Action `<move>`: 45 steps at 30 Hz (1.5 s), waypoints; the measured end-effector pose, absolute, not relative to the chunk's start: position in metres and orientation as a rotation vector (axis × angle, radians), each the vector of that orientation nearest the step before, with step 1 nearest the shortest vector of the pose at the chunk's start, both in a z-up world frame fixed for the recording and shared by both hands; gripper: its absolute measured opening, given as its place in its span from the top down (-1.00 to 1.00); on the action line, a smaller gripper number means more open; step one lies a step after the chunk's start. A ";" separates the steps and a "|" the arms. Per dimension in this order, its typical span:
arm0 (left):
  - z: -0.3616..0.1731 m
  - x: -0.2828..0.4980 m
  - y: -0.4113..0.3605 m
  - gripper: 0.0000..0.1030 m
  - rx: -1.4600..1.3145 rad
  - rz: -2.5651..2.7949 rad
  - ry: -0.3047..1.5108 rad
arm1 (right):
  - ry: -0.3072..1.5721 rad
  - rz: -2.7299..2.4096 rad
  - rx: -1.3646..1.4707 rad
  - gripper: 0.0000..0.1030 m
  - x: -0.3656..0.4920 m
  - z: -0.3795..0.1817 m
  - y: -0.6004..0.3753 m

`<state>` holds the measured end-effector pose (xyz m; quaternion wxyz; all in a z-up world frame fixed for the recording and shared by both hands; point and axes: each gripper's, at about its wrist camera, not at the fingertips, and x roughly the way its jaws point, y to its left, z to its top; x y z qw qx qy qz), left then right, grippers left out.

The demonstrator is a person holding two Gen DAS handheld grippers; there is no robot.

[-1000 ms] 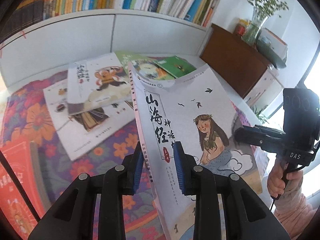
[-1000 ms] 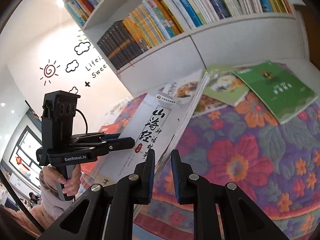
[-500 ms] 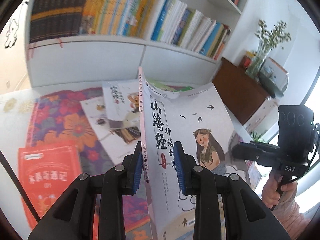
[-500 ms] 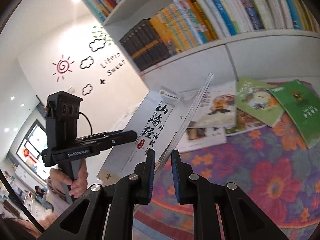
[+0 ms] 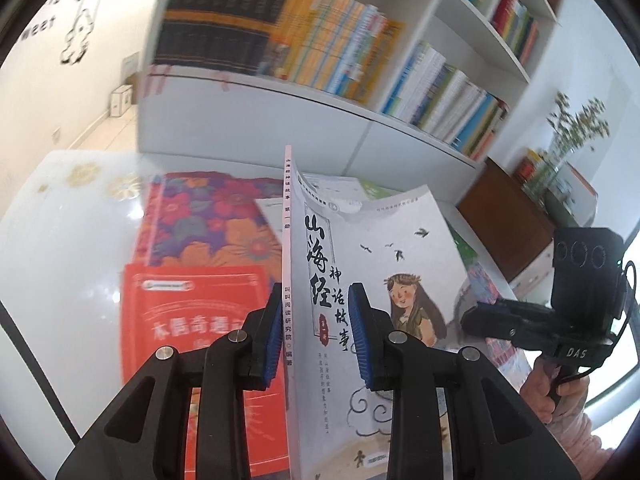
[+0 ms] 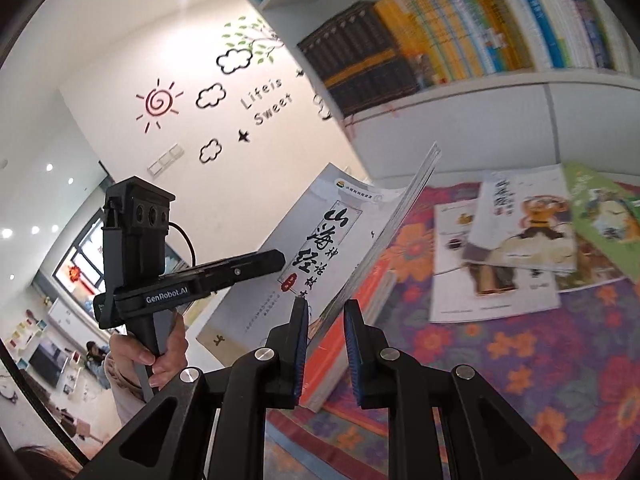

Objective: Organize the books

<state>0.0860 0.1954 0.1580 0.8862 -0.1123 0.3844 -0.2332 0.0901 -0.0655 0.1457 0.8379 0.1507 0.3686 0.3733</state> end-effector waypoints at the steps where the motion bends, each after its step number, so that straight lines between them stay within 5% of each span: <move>1: 0.155 0.087 0.204 0.48 -0.247 -0.472 0.797 | 0.793 0.798 0.320 0.67 0.094 0.142 -0.058; 29: 0.070 0.096 0.277 0.43 -0.353 -0.312 0.902 | 1.053 0.859 0.364 0.66 0.157 0.049 0.031; 45: 0.059 0.101 0.267 0.34 -0.189 -0.172 0.962 | 1.086 0.816 0.366 0.66 0.158 0.032 0.031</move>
